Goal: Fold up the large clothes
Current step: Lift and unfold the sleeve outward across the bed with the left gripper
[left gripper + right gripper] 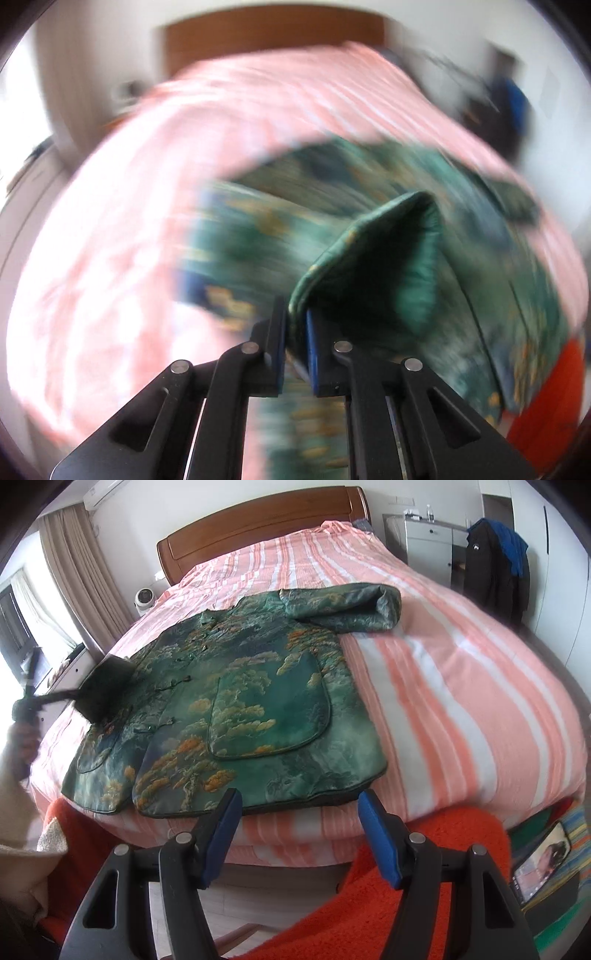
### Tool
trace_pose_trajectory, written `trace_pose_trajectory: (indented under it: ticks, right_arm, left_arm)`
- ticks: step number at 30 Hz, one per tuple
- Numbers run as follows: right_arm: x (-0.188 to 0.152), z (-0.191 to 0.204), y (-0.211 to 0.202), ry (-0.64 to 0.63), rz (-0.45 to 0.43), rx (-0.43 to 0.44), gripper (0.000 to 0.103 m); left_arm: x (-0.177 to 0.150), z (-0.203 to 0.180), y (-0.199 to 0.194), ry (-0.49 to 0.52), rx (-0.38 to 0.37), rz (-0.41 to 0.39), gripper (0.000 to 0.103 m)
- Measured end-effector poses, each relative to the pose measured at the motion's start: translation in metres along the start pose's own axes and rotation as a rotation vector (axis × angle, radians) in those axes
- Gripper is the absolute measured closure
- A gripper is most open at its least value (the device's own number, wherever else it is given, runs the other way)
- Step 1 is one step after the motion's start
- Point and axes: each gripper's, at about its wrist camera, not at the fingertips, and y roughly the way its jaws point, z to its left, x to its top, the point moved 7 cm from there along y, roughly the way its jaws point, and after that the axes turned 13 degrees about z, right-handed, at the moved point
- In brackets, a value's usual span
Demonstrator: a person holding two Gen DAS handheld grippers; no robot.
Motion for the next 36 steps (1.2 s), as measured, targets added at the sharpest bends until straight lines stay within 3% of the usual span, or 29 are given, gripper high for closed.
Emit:
trace_pose_trajectory:
  ticks: [3,6,8,10,11,12,13,14,19,22,24,26,27,28,29,30,33,36]
  right_arm:
    - [0.010,-0.003,-0.002,-0.002,-0.016,0.000,0.038]
    - [0.026,-0.002,-0.005,-0.043,-0.022,-0.021,0.038]
    - [0.040,-0.001,-0.009,-0.083,-0.030,-0.033,0.038]
    - [0.061,-0.004,-0.015,-0.125,-0.045,-0.053,0.038]
    - [0.075,-0.007,-0.019,-0.155,-0.063,-0.075,0.038]
    - [0.087,-0.008,-0.020,-0.181,-0.077,-0.098,0.036]
    - [0.104,-0.011,-0.018,-0.222,-0.090,-0.143,0.028]
    - [0.123,-0.012,-0.013,-0.266,-0.095,-0.191,0.026]
    - [0.203,0.010,0.052,-0.508,-0.065,-0.294,0.025]
    - [0.239,0.029,0.128,-0.643,0.065,-0.420,0.026]
    - [0.254,0.034,0.159,-0.649,0.092,-0.486,0.028]
    - [0.271,0.038,0.180,-0.605,0.071,-0.510,0.029]
    - [0.280,0.037,0.185,-0.575,0.060,-0.510,0.038]
    - [0.288,0.033,0.187,-0.530,0.057,-0.484,0.065]
    - [0.295,0.027,0.185,-0.474,0.054,-0.436,0.082]
    - [0.301,0.019,0.177,-0.408,0.042,-0.411,0.089]
    - [0.316,-0.023,0.118,-0.220,-0.104,-0.351,0.090]
    - [0.305,-0.100,0.044,-0.014,-0.219,-0.337,0.090]
  left_arm:
    - [-0.005,0.102,-0.028,-0.241,0.086,-0.048,0.095]
    - [-0.033,0.206,-0.034,-0.514,0.184,-0.055,0.094]
    - [-0.064,0.266,-0.030,-0.688,0.282,-0.034,0.082]
    - [-0.091,0.294,-0.029,-0.772,0.397,-0.014,0.069]
    - [-0.108,0.304,-0.029,-0.812,0.435,-0.005,0.054]
    - [-0.118,0.305,-0.029,-0.838,0.431,-0.011,0.040]
    - [-0.126,0.303,-0.029,-0.860,0.416,-0.024,0.034]
    - [-0.137,0.298,-0.030,-0.887,0.393,-0.042,0.028]
    - [-0.164,0.261,-0.028,-0.876,0.311,-0.035,0.028]
    - [-0.174,0.230,-0.031,-0.817,0.291,-0.019,0.028]
    - [-0.174,0.203,-0.034,-0.760,0.291,-0.009,0.027]
    - [-0.175,0.178,-0.033,-0.705,0.292,0.005,0.025]
    - [-0.174,0.169,-0.033,-0.686,0.290,0.012,0.025]
    - [-0.173,0.160,-0.032,-0.668,0.285,0.019,0.025]
    - [-0.170,0.151,-0.029,-0.647,0.274,0.027,0.025]
    - [-0.166,0.141,-0.027,-0.625,0.260,0.032,0.025]
    - [-0.152,0.116,-0.026,-0.569,0.229,0.018,0.025]
    - [-0.136,0.094,-0.025,-0.515,0.196,-0.002,0.025]
